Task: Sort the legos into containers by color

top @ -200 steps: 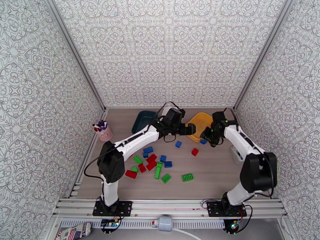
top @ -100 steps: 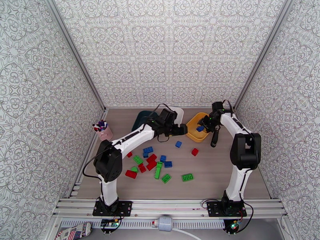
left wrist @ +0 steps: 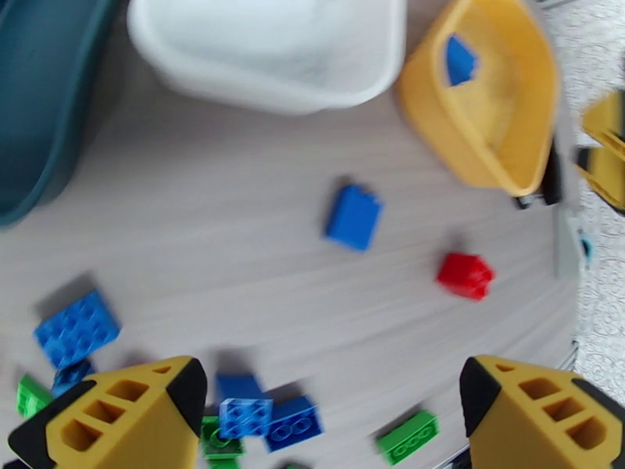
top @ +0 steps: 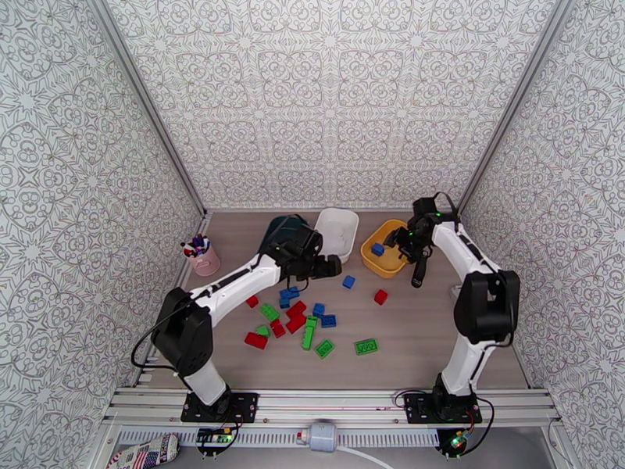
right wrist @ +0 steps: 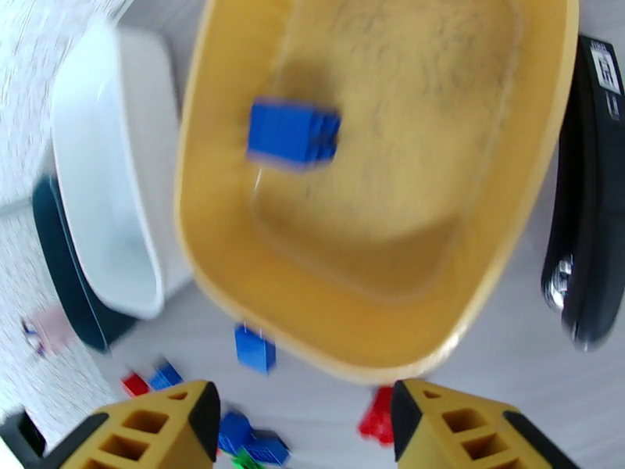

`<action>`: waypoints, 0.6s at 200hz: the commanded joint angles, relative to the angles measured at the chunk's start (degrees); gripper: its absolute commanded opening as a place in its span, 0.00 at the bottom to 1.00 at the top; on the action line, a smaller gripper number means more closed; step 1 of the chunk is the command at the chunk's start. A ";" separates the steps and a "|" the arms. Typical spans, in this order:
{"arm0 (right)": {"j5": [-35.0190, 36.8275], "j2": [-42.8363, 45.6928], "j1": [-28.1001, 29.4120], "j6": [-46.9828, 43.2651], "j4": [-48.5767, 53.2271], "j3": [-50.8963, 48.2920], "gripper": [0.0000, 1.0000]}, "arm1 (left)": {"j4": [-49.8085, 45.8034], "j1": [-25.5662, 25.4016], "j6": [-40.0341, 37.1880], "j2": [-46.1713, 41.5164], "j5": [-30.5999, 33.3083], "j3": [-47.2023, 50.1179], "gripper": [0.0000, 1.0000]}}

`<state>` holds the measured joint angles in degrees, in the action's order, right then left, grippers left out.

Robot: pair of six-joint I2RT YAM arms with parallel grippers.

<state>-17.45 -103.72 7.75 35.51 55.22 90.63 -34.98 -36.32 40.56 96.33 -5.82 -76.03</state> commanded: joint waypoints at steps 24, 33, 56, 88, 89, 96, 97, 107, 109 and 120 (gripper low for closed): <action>6.68 4.14 12.08 -1.79 2.20 -6.30 0.66 | -1.32 2.66 6.29 -8.44 5.21 8.45 0.91; 6.88 3.60 14.93 -1.69 2.13 -6.58 0.66 | -1.23 3.03 7.17 -10.06 5.55 10.19 0.91; 8.37 1.77 22.24 -3.42 1.93 -6.78 0.67 | -0.93 4.18 9.41 -14.80 6.18 15.28 0.92; 10.73 -0.08 30.11 -6.88 1.48 -8.75 0.70 | 0.25 5.11 12.84 -22.47 7.00 22.93 0.93; 10.84 -0.12 30.34 -7.04 1.47 -8.87 0.70 | 0.35 5.11 12.95 -22.71 7.03 23.07 0.93; 11.58 -0.38 31.83 -7.88 1.53 -9.48 0.70 | 0.72 5.20 13.82 -24.25 7.07 24.72 0.94; 11.66 -0.41 31.95 -7.98 1.46 -9.58 0.70 | 0.76 5.16 13.88 -24.48 7.11 24.93 0.94; 12.41 -0.60 33.95 -9.00 0.99 -10.80 0.70 | 1.08 5.25 15.11 -26.54 7.36 27.07 0.94; 12.59 -0.60 34.32 -9.24 0.91 -11.06 0.71 | 1.13 5.21 15.35 -26.90 7.44 27.49 0.94; 13.28 -1.08 36.11 -9.91 0.30 -12.52 0.71 | 1.41 5.29 16.72 -28.90 7.58 29.71 0.95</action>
<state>-7.94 -103.70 40.71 29.08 55.99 81.25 -35.14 -31.59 52.84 71.29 0.21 -50.28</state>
